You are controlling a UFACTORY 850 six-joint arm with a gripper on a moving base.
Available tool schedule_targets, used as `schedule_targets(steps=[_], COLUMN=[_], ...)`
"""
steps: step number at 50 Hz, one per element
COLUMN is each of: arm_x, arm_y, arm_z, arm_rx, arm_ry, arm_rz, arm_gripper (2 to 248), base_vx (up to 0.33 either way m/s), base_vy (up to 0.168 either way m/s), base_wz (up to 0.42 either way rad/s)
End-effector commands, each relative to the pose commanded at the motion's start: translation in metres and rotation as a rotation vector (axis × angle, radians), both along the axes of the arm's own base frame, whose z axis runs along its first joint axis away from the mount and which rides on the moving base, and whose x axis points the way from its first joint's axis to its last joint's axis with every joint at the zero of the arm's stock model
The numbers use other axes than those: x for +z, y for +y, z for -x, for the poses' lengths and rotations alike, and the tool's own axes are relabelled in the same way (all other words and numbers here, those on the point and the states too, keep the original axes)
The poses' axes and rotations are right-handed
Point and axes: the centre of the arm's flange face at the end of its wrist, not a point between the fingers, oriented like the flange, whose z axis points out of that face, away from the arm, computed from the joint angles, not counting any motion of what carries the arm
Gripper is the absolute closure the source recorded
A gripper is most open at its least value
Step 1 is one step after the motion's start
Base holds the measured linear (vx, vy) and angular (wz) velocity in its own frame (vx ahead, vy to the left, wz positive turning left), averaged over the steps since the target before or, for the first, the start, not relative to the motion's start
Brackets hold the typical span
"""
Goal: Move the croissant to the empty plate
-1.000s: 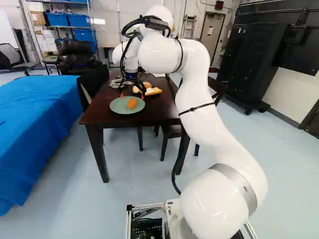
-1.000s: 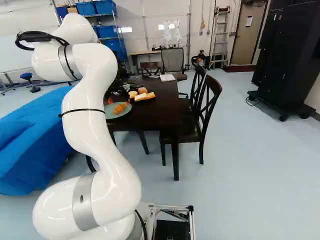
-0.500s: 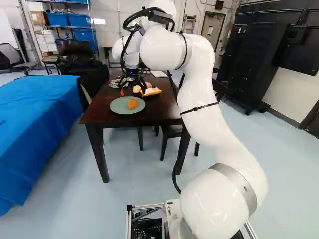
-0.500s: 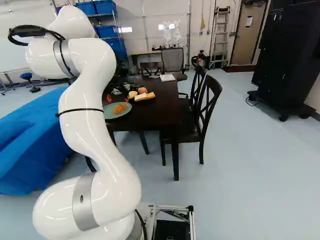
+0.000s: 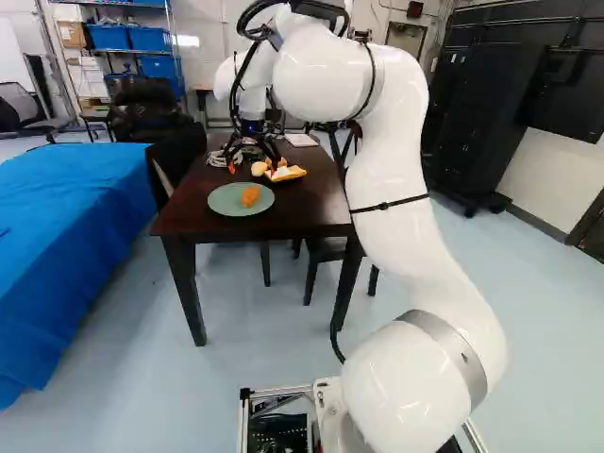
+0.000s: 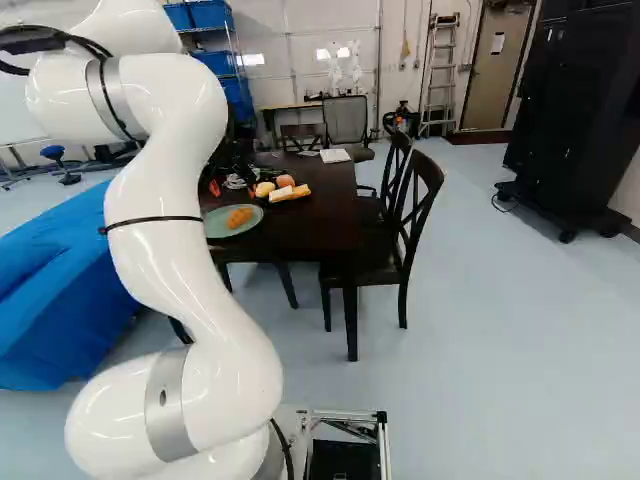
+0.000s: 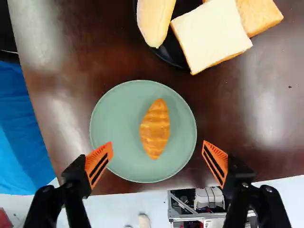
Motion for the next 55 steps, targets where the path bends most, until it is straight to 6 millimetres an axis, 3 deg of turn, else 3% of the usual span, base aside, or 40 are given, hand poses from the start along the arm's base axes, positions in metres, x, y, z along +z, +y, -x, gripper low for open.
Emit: schedule_targets(steps=[23,55], arm_x=[0.034,0.035], arm_y=[-0.01,-0.013], arm_z=[0.023,0.029], arm_rx=[-0.001,-0.002], arm_ry=[-0.018,-0.011], arm_rz=[-0.007,-0.004], arm_gripper=[3,3], base_vx=[0.0,0.0], base_vy=[0.0,0.0], base_wz=[0.0,0.0])
